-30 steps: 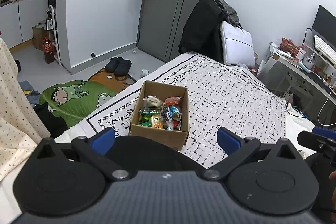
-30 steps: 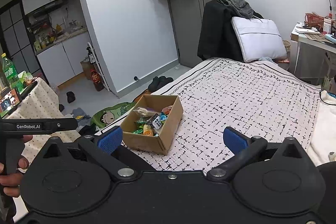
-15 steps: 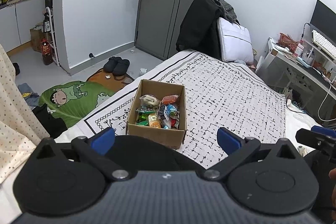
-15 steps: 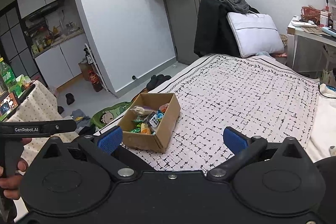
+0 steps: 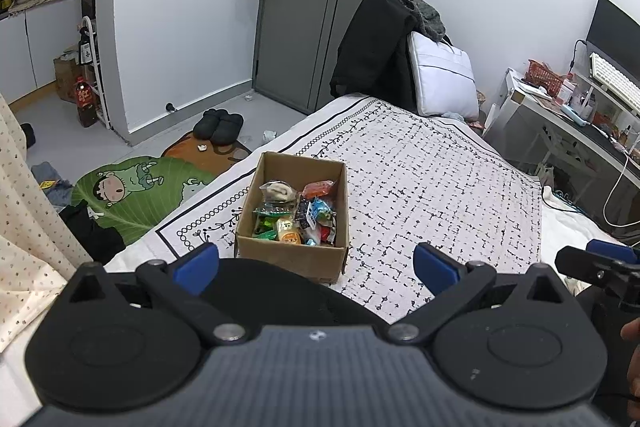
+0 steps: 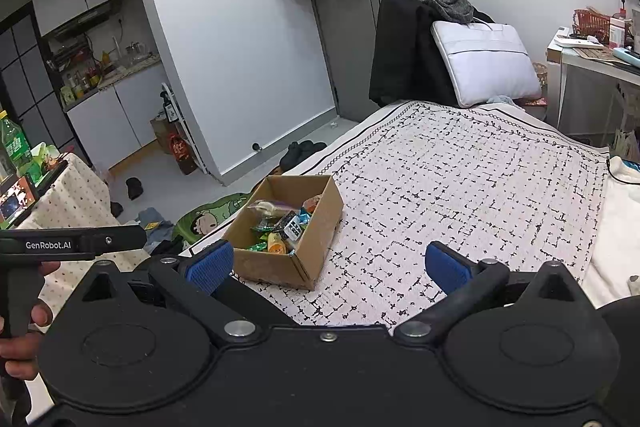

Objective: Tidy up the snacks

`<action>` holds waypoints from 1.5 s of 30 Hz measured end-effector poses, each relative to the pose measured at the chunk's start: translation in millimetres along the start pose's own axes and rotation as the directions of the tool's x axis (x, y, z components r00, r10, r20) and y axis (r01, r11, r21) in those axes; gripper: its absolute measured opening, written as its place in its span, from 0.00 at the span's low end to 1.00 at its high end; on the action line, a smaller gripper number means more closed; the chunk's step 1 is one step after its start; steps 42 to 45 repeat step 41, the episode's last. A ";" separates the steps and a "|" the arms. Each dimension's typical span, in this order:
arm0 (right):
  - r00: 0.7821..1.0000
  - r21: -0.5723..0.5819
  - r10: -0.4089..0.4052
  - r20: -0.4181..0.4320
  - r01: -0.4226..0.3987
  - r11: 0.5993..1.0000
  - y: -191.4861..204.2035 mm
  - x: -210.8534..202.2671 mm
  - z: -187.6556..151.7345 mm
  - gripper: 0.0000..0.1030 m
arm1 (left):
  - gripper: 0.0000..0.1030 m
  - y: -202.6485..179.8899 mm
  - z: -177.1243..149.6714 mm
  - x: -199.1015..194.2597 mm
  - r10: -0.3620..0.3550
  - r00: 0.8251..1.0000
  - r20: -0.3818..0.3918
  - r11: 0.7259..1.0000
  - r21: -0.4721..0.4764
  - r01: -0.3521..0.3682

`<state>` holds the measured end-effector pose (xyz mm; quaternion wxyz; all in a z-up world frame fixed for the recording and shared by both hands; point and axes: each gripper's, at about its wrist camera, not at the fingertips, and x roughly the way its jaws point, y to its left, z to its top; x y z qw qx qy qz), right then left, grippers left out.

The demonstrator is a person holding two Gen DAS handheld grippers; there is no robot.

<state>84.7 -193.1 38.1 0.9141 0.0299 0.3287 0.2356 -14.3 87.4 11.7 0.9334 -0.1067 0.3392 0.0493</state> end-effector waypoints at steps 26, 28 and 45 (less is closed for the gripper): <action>1.000 0.003 -0.004 -0.006 0.004 1.000 -1.2 -0.1 -0.1 1.00 | 1.00 -1.4 -1.4 -0.4 -0.004 1.000 -0.011 1.000 -0.010 0.004; 1.000 0.004 -0.005 -0.007 0.005 1.000 -1.6 0.3 -1.1 1.00 | 1.00 -1.3 -1.2 -0.4 -0.004 1.000 -0.011 1.000 -0.012 0.004; 0.999 0.006 -0.013 -0.038 0.013 1.000 -4.3 11.5 -6.6 1.00 | 1.00 4.4 -4.4 3.8 0.004 1.000 -0.008 1.000 -0.015 -0.004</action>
